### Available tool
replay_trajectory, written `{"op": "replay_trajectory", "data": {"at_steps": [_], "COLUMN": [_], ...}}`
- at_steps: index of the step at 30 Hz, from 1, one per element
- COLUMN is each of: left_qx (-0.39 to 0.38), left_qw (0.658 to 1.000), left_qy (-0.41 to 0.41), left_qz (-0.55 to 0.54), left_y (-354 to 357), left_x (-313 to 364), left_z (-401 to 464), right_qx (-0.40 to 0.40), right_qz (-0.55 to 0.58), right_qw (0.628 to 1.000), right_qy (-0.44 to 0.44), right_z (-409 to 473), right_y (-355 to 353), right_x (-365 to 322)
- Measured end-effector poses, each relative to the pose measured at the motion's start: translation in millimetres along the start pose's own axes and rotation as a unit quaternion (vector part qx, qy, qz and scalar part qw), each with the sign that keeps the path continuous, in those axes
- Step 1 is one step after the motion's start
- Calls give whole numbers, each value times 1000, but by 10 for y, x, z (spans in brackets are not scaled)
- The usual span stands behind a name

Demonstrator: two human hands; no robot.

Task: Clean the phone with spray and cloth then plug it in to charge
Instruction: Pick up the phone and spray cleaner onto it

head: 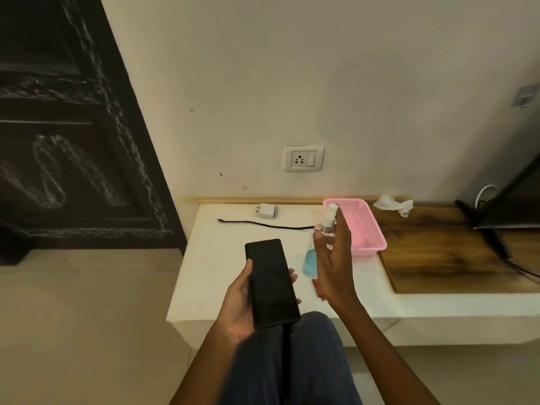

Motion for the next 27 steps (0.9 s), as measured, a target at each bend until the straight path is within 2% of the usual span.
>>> {"op": "replay_trajectory", "data": {"at_steps": [6, 10, 13, 16, 20, 27], "left_qx": [9, 40, 39, 59, 63, 49], "left_qw": [998, 995, 992, 987, 982, 984], "left_qy": [-3, 9, 30, 42, 34, 24], "left_qz": [69, 89, 120, 143, 173, 168], "left_y": [125, 161, 218, 283, 369, 392], "left_x": [74, 88, 101, 127, 173, 171], "left_z": [-179, -167, -119, -67, -30, 1], "right_qx": [21, 21, -3, -37, -53, -25], "right_qz": [14, 14, -4, -56, -111, -120], "right_qw": [995, 997, 996, 989, 983, 982], "right_qy": [-93, -75, -93, -134, -140, -144], "right_z": [-450, -570, -660, -747, -768, -732], "right_y": [-134, -204, -195, -131, -49, -3], "right_x": [-204, -275, -374, -470, -530, -629]}}
Point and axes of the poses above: each hand's wrist, its own z-axis towards the middle knuckle, its own y-axis out of the palm, x = y × z, the point moved 1 cm from there along z, towards the middle knuckle, and after that the axes turned 10 degrees about y, right-handed, at the moved point
